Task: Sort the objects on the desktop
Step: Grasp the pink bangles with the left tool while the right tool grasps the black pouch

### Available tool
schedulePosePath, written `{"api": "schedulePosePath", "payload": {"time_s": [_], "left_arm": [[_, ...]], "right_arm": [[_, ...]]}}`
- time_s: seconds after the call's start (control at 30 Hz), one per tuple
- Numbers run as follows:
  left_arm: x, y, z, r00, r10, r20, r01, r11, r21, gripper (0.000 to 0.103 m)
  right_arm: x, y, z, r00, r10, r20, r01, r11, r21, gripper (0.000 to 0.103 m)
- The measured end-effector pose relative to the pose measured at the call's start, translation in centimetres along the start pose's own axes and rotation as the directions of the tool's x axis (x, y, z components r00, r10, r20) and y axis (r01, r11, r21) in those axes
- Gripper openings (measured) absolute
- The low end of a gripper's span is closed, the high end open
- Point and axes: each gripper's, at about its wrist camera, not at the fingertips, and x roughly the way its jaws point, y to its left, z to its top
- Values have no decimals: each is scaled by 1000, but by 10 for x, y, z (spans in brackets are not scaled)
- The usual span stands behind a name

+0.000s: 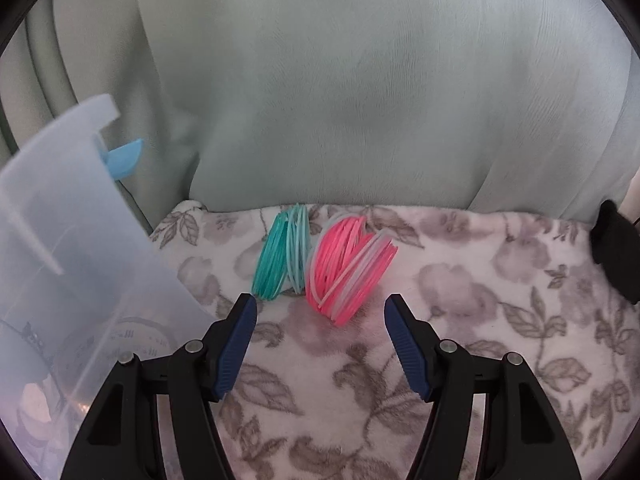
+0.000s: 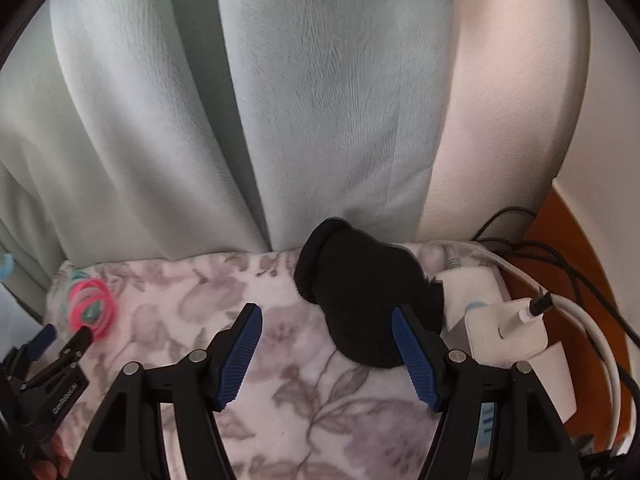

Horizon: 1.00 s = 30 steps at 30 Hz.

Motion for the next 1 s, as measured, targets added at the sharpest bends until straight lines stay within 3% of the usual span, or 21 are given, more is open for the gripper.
{"api": "schedulePosePath", "payload": {"time_s": [0.4,0.63,0.83,1.0], "left_arm": [[20,-7,1,999,35,-22,-34,999,26,67],[26,-9,5,998,55,-23,-55,998,36,67],[33,-11,7,998,68,-16,-67,997,45,67],[34,-7,9,996,84,-11,-84,996,32,59]], "right_arm": [[20,24,11,991,-128,26,130,985,-116,71],[39,39,13,964,-261,49,266,941,-207,71],[47,45,11,953,-301,43,302,917,-260,71],[45,47,13,950,-311,42,311,914,-261,68]]}}
